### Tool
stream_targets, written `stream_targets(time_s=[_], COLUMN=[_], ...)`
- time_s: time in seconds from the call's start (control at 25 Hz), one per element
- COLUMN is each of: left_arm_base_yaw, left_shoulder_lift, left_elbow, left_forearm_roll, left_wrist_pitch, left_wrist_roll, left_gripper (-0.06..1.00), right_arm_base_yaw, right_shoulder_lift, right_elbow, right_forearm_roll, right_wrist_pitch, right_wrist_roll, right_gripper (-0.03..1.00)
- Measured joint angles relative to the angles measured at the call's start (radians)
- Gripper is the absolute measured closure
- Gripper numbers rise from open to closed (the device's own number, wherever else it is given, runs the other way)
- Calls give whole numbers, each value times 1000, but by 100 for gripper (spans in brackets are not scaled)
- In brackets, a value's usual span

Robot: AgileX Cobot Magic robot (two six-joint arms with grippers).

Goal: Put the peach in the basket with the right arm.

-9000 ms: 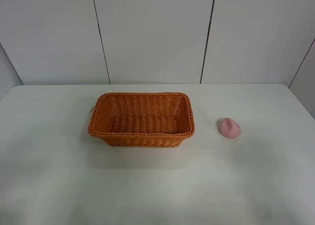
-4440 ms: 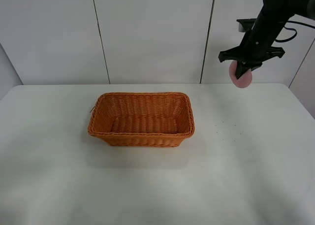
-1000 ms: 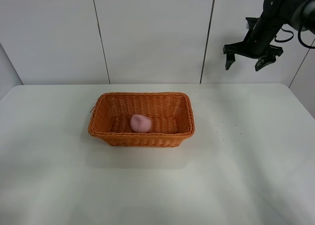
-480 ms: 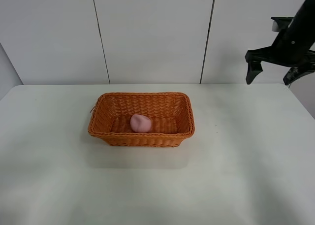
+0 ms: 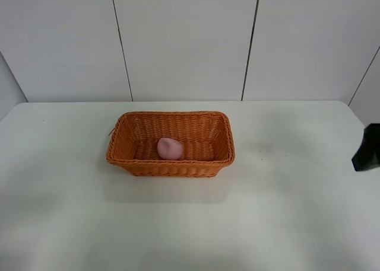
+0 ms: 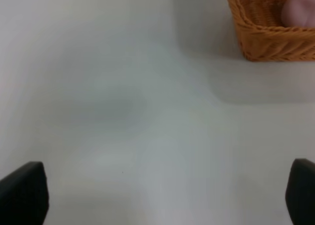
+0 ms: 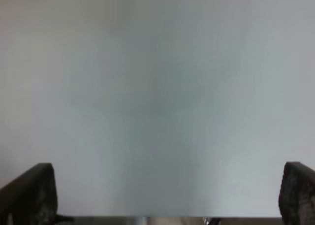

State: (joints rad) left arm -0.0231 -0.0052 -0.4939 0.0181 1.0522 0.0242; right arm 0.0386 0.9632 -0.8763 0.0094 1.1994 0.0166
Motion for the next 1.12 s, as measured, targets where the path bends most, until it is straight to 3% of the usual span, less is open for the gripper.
stream_targets(time_s=[0.24, 0.48, 1.12], left_arm_base_yaw=[0, 0, 0], left_shoulder_lift=[0, 0, 0], left_elbow=[0, 0, 0], left_forearm_roll=[0, 0, 0], left_wrist_pitch=[0, 0, 0], left_wrist_roll=[0, 0, 0], left_gripper=[-4, -4, -4], right_arm_base_yaw=[0, 0, 3], right_shoulder_lift=[-367, -637, -966], right_elbow=[230, 373, 382], right_forearm_roll=[-1, 4, 5], right_wrist_pitch=[-148, -153, -169], right_wrist_roll=[-4, -4, -4], right_gripper=[27, 27, 27])
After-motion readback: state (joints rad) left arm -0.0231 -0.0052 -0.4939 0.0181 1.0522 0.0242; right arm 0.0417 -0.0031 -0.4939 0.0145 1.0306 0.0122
